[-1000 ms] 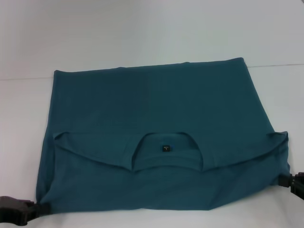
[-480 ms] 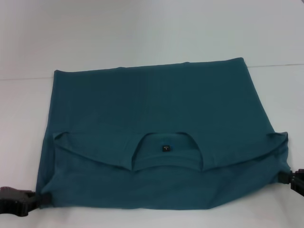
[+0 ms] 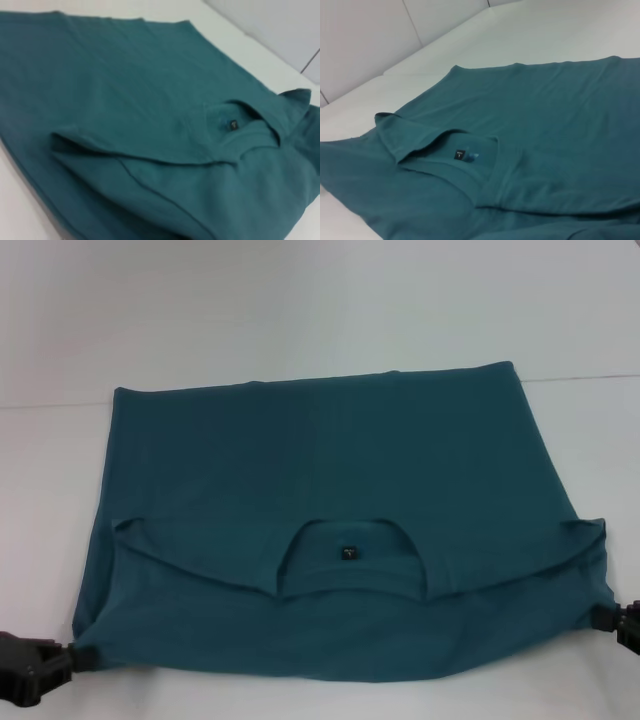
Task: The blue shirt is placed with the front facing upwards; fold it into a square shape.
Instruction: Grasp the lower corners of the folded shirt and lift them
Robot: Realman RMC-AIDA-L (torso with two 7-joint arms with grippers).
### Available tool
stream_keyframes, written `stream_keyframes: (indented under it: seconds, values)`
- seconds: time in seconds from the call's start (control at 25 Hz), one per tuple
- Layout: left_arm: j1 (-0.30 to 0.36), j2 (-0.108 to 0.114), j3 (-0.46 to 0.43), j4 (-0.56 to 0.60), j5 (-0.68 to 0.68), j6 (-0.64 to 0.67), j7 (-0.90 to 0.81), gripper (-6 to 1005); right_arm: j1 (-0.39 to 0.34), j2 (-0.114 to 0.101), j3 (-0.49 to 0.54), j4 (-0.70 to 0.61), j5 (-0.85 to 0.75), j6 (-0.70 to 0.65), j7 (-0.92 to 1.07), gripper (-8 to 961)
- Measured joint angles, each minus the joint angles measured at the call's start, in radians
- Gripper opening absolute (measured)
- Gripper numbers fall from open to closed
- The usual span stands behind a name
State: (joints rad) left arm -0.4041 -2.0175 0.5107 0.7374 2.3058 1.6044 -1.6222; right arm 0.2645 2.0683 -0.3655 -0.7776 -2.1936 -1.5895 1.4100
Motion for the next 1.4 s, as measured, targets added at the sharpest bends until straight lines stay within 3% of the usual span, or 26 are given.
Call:
stream_keyframes:
  seconds: [0.6,0.96,1.4]
  values:
    - [0.050,0.019,-0.061,0.004,0.003,0.115,0.101,43,-0.009,0.009,-0.009,-0.001,0.000,-0.061,-0.006,56]
    - [0.063,0.021,-0.068,-0.001,0.000,0.121,0.134,43,-0.054,-0.001,-0.001,0.001,-0.001,-0.082,-0.017,56]
    - [0.092,0.023,-0.140,-0.025,0.000,0.199,0.222,42,-0.091,-0.004,0.004,0.026,0.003,-0.121,-0.067,57]
